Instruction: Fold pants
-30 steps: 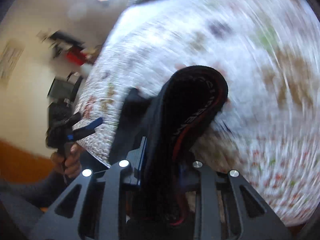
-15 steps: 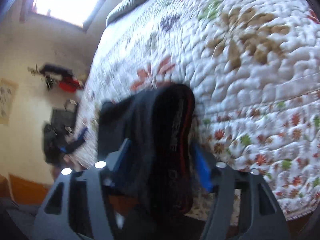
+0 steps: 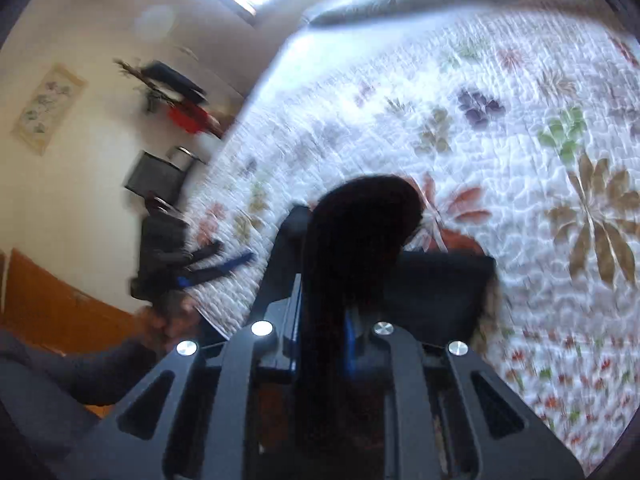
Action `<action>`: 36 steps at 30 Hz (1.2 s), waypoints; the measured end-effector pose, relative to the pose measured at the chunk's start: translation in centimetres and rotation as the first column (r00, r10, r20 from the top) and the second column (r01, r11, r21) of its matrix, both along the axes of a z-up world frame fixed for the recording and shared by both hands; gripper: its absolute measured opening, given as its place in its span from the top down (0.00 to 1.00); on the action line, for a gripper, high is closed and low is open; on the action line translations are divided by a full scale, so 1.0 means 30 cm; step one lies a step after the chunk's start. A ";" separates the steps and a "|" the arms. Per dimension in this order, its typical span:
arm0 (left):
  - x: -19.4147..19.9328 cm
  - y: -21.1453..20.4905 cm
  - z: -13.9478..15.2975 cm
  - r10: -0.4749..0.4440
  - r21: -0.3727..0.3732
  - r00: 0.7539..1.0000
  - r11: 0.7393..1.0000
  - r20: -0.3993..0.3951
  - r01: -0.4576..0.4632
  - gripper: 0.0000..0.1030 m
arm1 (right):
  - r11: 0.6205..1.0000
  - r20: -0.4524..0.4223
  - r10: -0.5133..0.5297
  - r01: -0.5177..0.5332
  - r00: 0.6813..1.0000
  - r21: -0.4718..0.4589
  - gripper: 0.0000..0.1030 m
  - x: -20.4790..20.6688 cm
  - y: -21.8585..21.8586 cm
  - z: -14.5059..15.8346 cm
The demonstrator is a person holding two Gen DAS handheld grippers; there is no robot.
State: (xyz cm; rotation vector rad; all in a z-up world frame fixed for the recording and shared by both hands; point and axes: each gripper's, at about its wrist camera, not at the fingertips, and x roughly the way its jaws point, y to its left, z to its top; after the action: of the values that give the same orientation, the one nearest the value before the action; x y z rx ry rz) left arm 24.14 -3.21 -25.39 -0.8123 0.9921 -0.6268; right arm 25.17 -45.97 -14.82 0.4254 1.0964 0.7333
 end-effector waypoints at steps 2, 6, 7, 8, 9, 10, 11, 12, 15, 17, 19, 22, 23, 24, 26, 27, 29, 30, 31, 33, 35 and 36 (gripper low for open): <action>0.007 -0.008 -0.018 0.001 0.015 1.000 1.000 -0.014 0.000 0.26 | 0.990 -0.140 -0.131 0.123 0.981 -0.062 0.84 0.032 -0.096 -0.157; 0.014 -0.019 -0.037 -0.004 0.051 0.999 0.999 -0.032 0.005 0.26 | 0.974 -0.274 -0.223 0.226 0.935 -0.020 0.59 -0.005 -0.212 -0.330; 0.014 -0.018 -0.032 0.000 0.057 1.000 0.998 -0.024 0.001 0.26 | 0.971 -0.272 -0.229 0.237 0.935 -0.001 0.52 -0.013 -0.225 -0.327; 0.017 -0.015 -0.025 0.007 0.058 1.000 0.998 -0.018 -0.006 0.26 | 0.973 -0.261 -0.227 0.232 0.938 -0.010 0.42 -0.014 -0.226 -0.318; 0.020 -0.013 -0.014 0.012 0.047 1.000 0.999 -0.009 -0.012 0.26 | 0.974 -0.250 -0.224 0.228 0.942 -0.013 0.42 -0.024 -0.235 -0.307; 0.025 -0.012 -0.003 0.013 0.036 1.000 0.999 0.001 -0.013 0.26 | 0.974 -0.237 -0.225 0.227 0.945 -0.018 0.42 -0.026 -0.248 -0.297; 0.029 -0.013 0.014 0.011 0.020 1.000 1.000 0.016 -0.011 0.26 | 0.969 -0.214 -0.248 0.244 0.945 -0.043 0.44 -0.031 -0.271 -0.272; 0.035 -0.016 0.037 0.001 -0.010 0.999 1.000 0.038 0.000 0.26 | 0.960 -0.189 -0.280 0.278 0.941 -0.039 0.52 -0.028 -0.285 -0.242; 0.061 -0.026 0.062 -0.028 -0.089 0.998 0.996 0.054 0.033 0.26 | 0.946 -0.110 -0.316 0.322 0.942 0.035 0.62 -0.029 -0.330 -0.151; 0.096 -0.043 0.050 -0.062 -0.117 0.997 0.991 0.039 0.067 0.26 | 0.963 -0.083 -0.251 0.258 0.964 0.081 0.62 -0.002 -0.271 -0.128; 0.128 -0.062 0.025 -0.090 -0.085 0.996 0.992 0.021 0.091 0.26 | 0.976 -0.100 -0.179 0.190 0.979 0.111 0.62 0.029 -0.202 -0.141; 0.188 -0.069 -0.076 -0.077 0.049 0.994 0.996 -0.071 0.080 0.30 | 0.977 -0.175 -0.190 0.204 0.966 0.066 0.76 0.113 -0.139 -0.245; 0.201 -0.060 -0.107 -0.073 0.048 0.993 0.996 -0.091 0.078 0.34 | 0.975 -0.197 -0.205 0.218 0.959 0.045 0.94 0.128 -0.149 -0.282; 0.221 -0.039 -0.158 -0.068 0.030 0.988 0.997 -0.136 0.072 0.45 | 0.969 -0.232 -0.236 0.246 0.944 0.015 1.00 0.145 -0.159 -0.336; 0.224 -0.007 -0.182 -0.055 -0.030 0.983 0.998 -0.173 0.050 0.50 | 0.966 -0.245 -0.237 0.255 0.940 0.045 1.00 0.138 -0.165 -0.353; 0.218 0.005 -0.176 -0.053 -0.040 0.984 0.998 -0.172 0.047 0.49 | 0.966 -0.234 -0.232 0.251 0.944 0.056 0.93 0.122 -0.167 -0.330; 0.178 0.027 -0.123 -0.030 -0.023 0.991 0.999 -0.132 0.027 0.35 | 0.963 -0.196 -0.207 0.236 0.959 0.134 0.73 0.068 -0.169 -0.255; 0.137 0.045 -0.078 -0.010 -0.019 0.996 1.000 -0.087 0.008 0.29 | 0.961 -0.165 -0.196 0.223 0.967 0.163 0.69 0.024 -0.168 -0.214; 0.089 0.058 -0.040 -0.008 -0.040 0.999 0.999 -0.040 0.006 0.28 | 0.962 -0.137 -0.177 0.201 0.975 0.187 0.69 -0.020 -0.170 -0.179; 0.006 0.059 -0.005 -0.029 -0.081 1.000 0.996 -0.003 0.028 0.27 | 0.963 -0.131 -0.132 0.158 0.983 0.218 0.69 -0.098 -0.157 -0.154; -0.070 0.035 0.002 -0.067 -0.063 0.998 0.996 0.007 0.067 0.27 | 0.971 -0.172 -0.116 0.148 0.978 0.189 0.69 -0.155 -0.135 -0.197; -0.109 0.016 -0.017 -0.094 -0.054 0.996 0.994 -0.007 0.094 0.27 | 0.972 -0.208 -0.122 0.158 0.971 0.171 0.72 -0.181 -0.136 -0.238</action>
State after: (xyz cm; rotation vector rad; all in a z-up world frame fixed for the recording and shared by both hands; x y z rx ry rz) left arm 20.87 -2.72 -25.90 -0.8197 1.0301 -0.7335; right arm 19.74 -50.06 -21.95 0.7410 1.1723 0.6805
